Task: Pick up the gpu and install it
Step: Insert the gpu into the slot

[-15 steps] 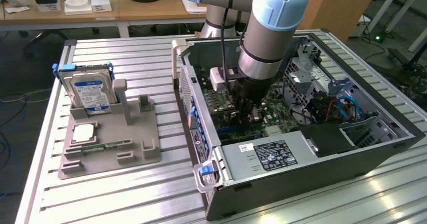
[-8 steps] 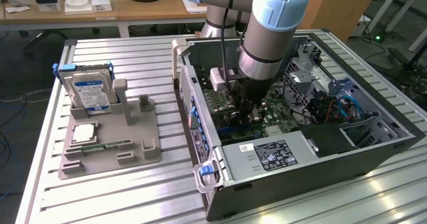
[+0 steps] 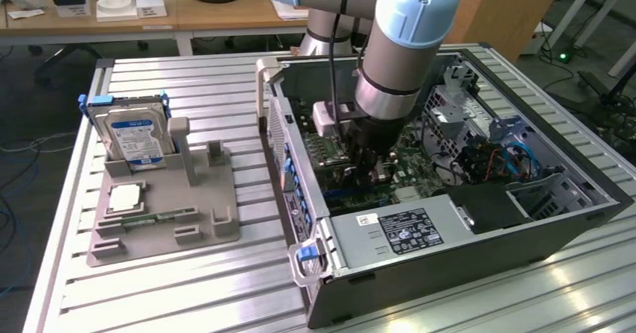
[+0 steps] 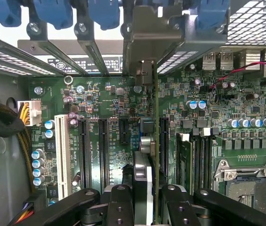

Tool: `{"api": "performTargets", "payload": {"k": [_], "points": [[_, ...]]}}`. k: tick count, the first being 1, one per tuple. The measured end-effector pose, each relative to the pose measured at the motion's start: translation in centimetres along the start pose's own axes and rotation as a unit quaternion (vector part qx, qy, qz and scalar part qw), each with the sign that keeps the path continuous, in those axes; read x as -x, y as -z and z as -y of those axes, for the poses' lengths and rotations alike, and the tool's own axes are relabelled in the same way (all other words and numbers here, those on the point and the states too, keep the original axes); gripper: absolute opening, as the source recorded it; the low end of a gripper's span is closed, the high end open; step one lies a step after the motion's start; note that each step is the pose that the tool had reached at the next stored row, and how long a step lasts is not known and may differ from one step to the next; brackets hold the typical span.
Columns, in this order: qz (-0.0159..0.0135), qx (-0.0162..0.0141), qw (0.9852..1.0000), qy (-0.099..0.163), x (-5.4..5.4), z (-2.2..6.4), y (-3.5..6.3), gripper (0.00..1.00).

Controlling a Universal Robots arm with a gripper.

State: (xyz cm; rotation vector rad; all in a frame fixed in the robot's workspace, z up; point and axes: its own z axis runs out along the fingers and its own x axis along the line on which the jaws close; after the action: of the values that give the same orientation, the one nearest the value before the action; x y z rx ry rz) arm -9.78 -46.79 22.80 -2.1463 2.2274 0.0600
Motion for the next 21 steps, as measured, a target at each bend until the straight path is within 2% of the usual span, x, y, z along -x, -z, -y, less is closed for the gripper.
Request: {"api": "performTargets", "payload": {"k": [21], "points": [[0.0000, 0.0000, 1.0000, 0.000, -0.02, 0.00, -0.26, 0.28]]}}
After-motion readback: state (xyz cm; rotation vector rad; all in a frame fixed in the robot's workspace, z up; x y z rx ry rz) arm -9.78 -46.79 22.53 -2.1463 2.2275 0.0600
